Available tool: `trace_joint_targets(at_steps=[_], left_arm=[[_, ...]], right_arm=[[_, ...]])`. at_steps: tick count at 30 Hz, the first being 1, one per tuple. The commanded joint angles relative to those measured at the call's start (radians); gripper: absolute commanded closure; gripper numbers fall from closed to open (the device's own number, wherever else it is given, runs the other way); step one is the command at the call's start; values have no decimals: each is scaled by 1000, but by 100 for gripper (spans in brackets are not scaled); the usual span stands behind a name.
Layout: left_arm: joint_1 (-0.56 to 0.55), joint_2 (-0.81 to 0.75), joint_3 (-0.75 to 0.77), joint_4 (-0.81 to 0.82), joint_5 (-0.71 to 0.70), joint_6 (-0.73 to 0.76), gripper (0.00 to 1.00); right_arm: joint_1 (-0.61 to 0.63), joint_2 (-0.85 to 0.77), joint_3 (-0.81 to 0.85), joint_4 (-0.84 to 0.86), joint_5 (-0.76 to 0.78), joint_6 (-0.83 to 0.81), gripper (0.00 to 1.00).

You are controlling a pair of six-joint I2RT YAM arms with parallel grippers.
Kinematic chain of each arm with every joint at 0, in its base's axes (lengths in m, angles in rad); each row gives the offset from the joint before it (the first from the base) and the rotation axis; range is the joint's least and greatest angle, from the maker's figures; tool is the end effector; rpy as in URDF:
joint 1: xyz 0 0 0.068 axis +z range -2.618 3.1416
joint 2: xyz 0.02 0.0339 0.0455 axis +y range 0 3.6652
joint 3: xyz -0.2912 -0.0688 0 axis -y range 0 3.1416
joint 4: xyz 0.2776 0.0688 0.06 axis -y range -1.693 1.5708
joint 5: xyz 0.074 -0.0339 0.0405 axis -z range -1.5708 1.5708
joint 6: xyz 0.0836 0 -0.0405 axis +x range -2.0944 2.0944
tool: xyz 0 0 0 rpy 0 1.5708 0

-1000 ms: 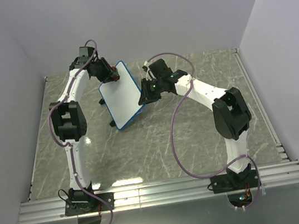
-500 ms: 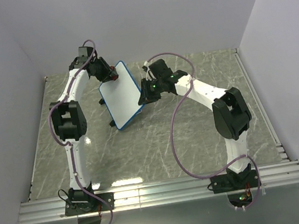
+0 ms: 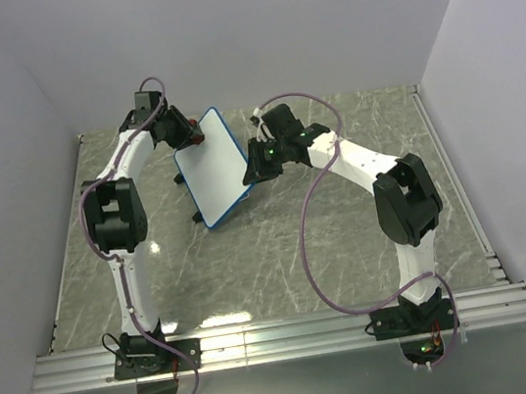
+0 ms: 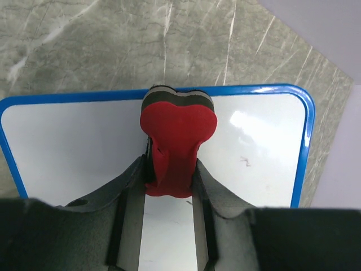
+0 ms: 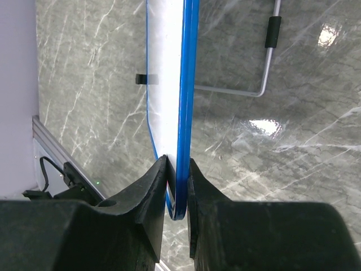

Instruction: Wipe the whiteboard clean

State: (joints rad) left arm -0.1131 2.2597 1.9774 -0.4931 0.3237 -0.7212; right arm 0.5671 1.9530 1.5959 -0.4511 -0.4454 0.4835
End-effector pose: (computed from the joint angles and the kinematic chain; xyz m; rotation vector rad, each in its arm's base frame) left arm 0.5911 -0.0939 0.2113 -0.5681 2.3668 -0.7758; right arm 0.4133 0.3059 0.2348 -0.3333 2.5037 0.9986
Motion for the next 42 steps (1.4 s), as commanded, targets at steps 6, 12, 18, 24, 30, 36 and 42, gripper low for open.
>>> trace_joint_targets(at_steps=[6,12,18,24,30,36,42], left_arm=[[-129,-92,-156,53,106,23,100],[-161,-92,-132,-7,106,17,100],[-137,-133,-75,-99,-6,9,100],[-37,-250,-55,-180,-107,9,100],[42,-373,-145,-237,-183,52,100],[101,-489,-311,-236,-198,69,100],[131,-575,-494,-231,-247,77,100]], right_arm=[[45,66,-24,-80,-9,-48,100],[47,49,-34,-72,-6,-48,100],[47,11,-60,-67,5,-51,100],[47,-17,-59,-67,13,-49,100],[45,-25,-31,-61,14,-36,73],[45,-31,12,-60,19,-17,50],[45,-75,56,-67,36,-5,25]])
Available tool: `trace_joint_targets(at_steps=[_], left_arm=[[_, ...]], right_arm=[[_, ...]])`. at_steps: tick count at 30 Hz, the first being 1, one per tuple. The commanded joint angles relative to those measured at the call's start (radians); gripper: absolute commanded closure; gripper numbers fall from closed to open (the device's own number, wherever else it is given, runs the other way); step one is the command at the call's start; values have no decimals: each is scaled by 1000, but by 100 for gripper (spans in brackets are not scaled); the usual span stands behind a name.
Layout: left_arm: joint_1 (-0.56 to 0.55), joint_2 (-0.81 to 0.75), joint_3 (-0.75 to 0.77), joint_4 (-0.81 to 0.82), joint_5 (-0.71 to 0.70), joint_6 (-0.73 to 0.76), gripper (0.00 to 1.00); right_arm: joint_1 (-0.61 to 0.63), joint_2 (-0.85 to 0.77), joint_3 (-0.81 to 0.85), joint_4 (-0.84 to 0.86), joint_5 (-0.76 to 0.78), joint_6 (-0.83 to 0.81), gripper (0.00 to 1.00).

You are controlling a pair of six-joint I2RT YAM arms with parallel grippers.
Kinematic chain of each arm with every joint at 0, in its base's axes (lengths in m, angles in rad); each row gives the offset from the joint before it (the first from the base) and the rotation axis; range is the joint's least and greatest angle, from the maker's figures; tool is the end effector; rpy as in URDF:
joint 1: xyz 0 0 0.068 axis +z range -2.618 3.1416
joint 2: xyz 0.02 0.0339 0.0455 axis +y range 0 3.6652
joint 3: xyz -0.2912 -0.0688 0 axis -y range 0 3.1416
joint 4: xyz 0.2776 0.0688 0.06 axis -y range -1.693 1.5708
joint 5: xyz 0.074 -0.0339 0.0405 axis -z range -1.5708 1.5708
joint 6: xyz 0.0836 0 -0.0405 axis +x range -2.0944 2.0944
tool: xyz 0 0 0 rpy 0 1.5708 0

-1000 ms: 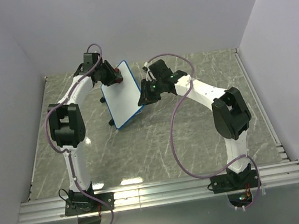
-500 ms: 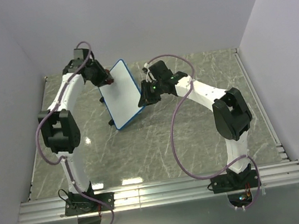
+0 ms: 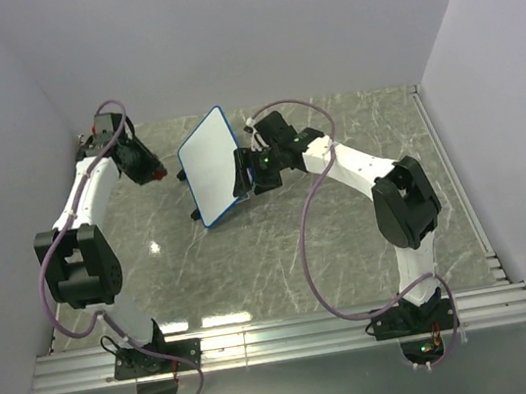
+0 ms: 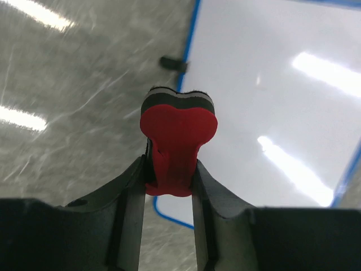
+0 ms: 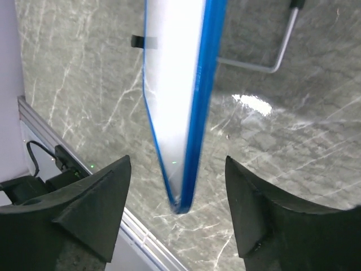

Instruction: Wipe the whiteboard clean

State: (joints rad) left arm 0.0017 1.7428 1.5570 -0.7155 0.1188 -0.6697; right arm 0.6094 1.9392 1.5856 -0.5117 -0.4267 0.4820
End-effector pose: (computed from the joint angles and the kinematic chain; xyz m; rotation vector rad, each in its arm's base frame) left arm 0.4512 -0.0091 0.2850 -0.7789 2.3903 -0.4278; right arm 0.3930 0.3165 0.2311 -0.3702 2.5656 0.9722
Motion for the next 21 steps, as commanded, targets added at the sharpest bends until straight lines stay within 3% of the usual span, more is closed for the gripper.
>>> trace_joint_targets(at_steps=[1,6,10,21], left_arm=[[20,-71,-99,-3,-48,28,100],[27,-146,-280,16,-116,45,100],[27,-187,-415,53,-156,61,100],[26,-201,-578,67,-240,44,42]], right_arm=[[1,-78,74,-10,22,-5,24],[-3,-164,116,-45,61,-22,18],[-33,-282,42,-37,86,-36,18],[-69,-592,-427,90,59,17,18]])
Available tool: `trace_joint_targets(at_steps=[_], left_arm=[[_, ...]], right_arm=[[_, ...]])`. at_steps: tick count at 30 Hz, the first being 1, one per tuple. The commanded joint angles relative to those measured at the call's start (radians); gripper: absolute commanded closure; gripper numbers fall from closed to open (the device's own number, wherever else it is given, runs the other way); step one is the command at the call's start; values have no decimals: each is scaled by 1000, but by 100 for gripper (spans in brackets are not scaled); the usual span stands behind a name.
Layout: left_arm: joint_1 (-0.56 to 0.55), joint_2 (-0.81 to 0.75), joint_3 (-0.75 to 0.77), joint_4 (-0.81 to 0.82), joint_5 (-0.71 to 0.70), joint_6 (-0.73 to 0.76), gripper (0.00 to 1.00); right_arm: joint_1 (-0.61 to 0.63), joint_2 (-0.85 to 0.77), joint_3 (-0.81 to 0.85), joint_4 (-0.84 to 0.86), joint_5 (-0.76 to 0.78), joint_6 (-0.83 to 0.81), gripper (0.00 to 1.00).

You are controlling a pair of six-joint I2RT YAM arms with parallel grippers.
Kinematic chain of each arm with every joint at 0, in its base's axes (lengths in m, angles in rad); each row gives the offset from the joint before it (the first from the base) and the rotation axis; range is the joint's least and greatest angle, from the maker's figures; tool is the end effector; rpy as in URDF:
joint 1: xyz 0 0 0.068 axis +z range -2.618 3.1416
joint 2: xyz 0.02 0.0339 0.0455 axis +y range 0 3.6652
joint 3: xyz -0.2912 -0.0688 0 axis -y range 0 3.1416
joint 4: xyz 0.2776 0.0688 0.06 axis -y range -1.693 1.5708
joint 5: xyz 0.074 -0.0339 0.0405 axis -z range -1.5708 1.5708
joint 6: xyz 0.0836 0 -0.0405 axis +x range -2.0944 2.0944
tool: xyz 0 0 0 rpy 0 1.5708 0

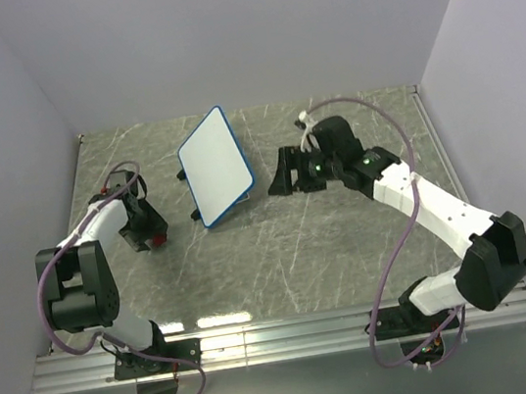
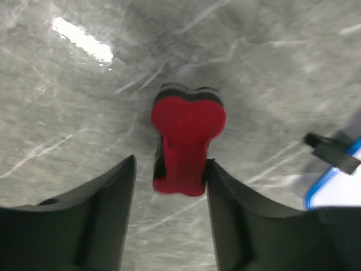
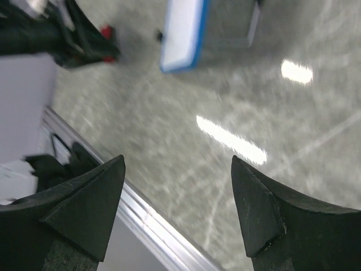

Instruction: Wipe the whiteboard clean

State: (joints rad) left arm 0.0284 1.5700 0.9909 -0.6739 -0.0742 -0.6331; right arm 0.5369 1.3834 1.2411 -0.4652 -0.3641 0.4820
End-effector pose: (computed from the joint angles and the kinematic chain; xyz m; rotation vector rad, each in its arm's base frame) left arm 0.3338 0.0157 0.1535 -0.9304 2.6581 -0.0346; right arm 0.3061 0.2169 0.3328 -0.2833 2.2845 0.9524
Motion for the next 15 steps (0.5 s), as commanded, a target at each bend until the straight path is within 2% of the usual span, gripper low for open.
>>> trace_joint_targets(at_steps=[1,2,7,12,15], left_arm=[[-1,-31,-17,27,-50,7,38],[-1,-36,-21,25,-58,1,31],[-1,-57,2,-16,-85,-14,21],[-1,-119,61,-114,-88,-46,20],[-7,-221,103,-167,-58,-57,23]], right_arm=[[2,-72,-127,51,-4,21,17],[2,-89,-146,60,-4,20,17],[2,-200,-227,57,17,17,16],[0,-291,-282,33,24,10,15],[2,-343,-295,13,30,3,15]])
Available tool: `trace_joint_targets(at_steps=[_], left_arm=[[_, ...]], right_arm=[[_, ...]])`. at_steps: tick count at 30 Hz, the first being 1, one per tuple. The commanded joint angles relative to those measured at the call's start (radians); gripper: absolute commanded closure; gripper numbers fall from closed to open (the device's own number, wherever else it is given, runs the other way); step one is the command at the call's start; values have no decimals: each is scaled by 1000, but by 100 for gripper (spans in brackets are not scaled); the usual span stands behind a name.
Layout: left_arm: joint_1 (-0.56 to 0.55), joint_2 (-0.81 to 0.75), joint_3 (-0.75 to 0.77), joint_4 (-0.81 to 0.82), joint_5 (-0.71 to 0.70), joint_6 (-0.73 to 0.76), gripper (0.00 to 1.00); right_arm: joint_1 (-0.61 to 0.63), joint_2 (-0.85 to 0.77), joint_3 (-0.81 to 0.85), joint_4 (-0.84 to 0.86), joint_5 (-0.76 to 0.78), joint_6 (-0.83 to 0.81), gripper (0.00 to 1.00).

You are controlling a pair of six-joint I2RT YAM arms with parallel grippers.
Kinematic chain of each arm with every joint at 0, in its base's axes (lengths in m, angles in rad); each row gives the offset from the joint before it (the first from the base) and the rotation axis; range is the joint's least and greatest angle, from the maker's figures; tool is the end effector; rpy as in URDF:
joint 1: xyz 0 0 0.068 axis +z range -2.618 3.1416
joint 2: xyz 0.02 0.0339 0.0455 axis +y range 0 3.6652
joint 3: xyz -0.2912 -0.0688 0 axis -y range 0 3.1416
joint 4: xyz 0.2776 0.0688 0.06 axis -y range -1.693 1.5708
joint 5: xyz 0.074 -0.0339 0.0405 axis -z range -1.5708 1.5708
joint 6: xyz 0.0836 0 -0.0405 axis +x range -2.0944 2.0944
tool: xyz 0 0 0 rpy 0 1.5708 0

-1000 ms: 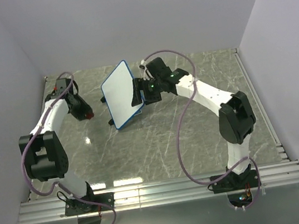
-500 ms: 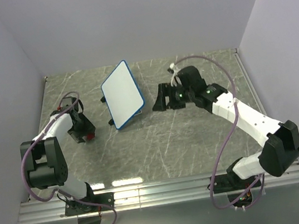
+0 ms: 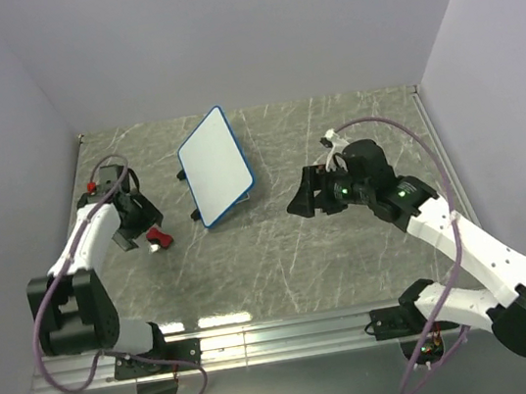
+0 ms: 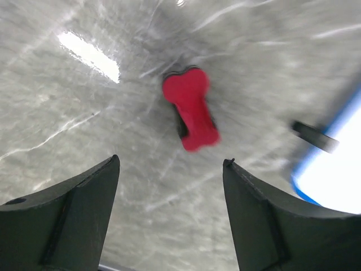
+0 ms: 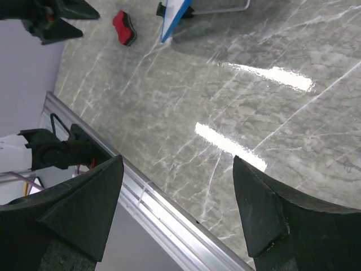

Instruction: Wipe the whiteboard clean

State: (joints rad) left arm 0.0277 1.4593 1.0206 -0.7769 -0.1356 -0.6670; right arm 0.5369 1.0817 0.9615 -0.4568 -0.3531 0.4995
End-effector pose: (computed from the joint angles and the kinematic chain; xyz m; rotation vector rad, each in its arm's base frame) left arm 0.3185 0.0201 0.1923 -0.9720 2.5860 0.0223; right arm 0.2376 0.1751 0.3137 -0.2611 2.2576 0.9582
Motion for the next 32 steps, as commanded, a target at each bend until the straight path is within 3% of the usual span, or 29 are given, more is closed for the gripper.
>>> trace_joint_targets(at_steps=[1,8,14,24,29,30,31,32], left_arm=[[-11,-175,93,-71,43,-13,23],[-12,-375,257,-179,122,-2,21],[-14,-438,456,-133,206,-13,21],[-15,-520,386,88,415,-40,19],[-14,-563,325,168,421,-39,31],[-14,-568,308,174,407,-42,27],[-14,-564,306,165,390,-45,5],[-14,-554,309,151,372,-46,0]], right_arm=[[2,-67,-23,0,22,-16,15],[0,-181,-81,0,-15,13,16],[3,-319,-184,41,-115,71,15],[2,-488,-248,-43,-155,22,15],[15,-532,-187,-184,-121,-44,15],[18,-543,-173,-193,-116,-47,15],[20,-543,-167,-207,-118,-39,15],[18,-539,-156,-221,-116,-35,15]])
